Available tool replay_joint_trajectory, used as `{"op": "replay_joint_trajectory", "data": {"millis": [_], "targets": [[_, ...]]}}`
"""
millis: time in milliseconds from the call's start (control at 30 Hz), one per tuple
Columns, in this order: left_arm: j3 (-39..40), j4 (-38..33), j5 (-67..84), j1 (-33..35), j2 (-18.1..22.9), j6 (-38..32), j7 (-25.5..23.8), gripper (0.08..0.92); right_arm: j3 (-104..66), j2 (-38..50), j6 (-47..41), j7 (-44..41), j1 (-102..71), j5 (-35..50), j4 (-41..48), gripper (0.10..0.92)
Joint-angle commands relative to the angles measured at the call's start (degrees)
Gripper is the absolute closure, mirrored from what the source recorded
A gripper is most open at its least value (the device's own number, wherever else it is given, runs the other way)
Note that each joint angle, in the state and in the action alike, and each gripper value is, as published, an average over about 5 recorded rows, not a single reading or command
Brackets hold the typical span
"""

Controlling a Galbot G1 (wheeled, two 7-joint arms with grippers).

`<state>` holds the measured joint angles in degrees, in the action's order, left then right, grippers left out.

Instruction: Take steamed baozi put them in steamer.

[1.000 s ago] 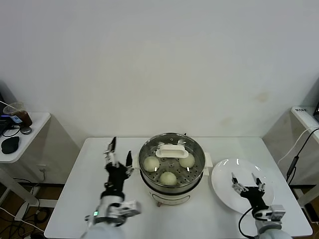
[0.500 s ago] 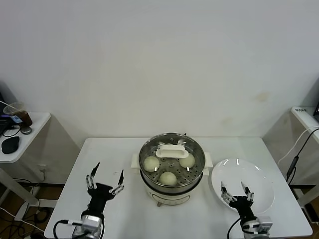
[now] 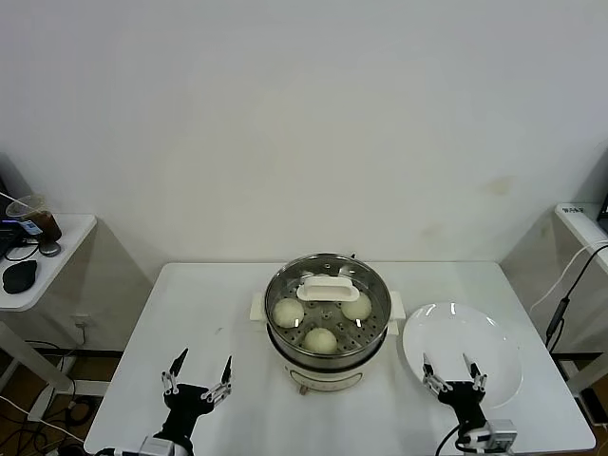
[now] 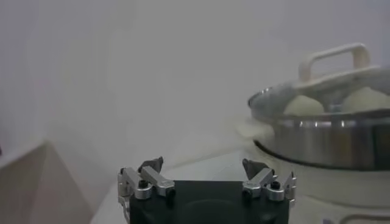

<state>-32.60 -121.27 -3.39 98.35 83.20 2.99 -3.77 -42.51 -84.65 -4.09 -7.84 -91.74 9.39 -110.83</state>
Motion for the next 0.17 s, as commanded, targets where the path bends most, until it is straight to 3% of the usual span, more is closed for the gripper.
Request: {"op": "replay_joint_trajectory", "data": {"millis": [33,167], "targets": [[-1.2,0.8,4.2,1.4,0.2,-0.5,-0.4,0.177,-1.1,-1.2,-1.6,0.2,-0.6,-2.3,-0.8,0.203],[-1.3,0.8,4.1,1.3,0.1,-0.6,-0.4,0.177,-1.6,-1.0,-2.0,0.2,-0.7,-2.4,-1.0,0.203]]}}
